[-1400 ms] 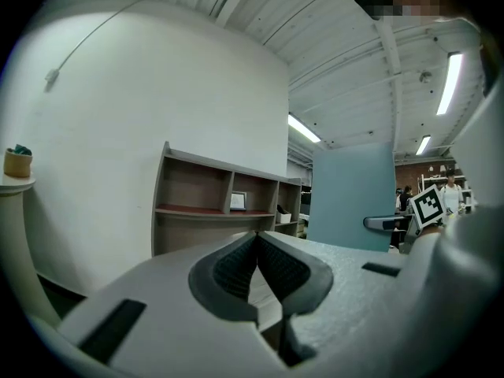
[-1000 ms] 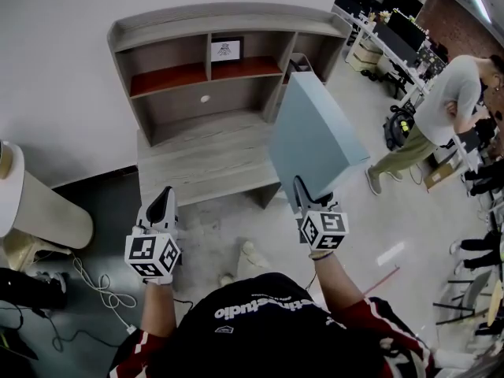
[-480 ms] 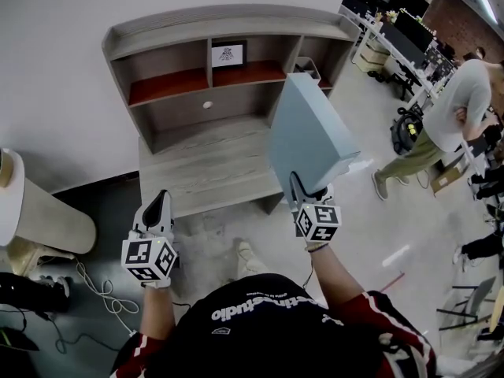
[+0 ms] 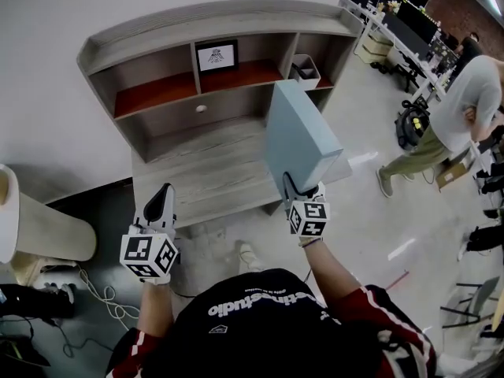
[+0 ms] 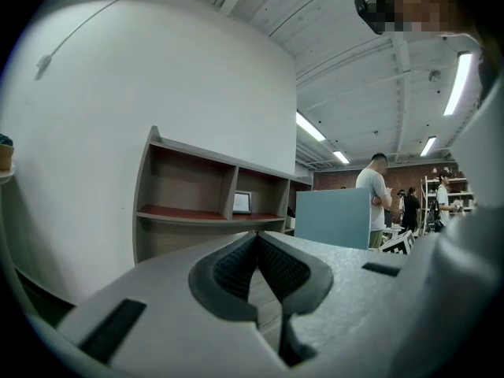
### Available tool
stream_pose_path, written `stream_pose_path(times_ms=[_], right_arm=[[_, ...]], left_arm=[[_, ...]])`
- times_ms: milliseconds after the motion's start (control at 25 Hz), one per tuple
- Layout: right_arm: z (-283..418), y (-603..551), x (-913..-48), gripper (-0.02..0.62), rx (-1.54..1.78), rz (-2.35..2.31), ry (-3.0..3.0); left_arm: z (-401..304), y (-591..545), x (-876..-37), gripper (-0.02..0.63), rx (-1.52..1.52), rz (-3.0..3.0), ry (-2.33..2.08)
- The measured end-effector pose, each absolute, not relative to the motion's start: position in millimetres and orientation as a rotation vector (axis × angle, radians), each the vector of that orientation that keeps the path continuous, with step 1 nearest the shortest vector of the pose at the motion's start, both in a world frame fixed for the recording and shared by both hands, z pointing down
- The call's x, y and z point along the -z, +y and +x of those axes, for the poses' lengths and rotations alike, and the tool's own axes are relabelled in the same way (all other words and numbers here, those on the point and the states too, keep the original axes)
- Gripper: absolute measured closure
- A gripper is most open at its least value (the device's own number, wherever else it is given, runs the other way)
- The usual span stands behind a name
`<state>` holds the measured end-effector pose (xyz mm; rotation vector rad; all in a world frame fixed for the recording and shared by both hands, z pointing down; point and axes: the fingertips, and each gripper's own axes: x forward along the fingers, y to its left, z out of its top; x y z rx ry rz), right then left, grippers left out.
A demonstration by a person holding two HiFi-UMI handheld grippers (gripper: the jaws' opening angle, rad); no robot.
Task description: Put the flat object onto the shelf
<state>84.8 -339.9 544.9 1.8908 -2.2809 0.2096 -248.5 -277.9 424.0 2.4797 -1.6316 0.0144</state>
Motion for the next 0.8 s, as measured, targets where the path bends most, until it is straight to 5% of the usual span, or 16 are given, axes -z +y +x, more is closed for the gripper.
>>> stream_pose_path(times_ms=[800], right_arm=[[85.0, -415.7, -647.8, 0.333, -0.325, 1.836, -2.215]], left_arm=[[-222.0, -333.8, -452.4, 0.600, -0.182, 2.464, -1.617]])
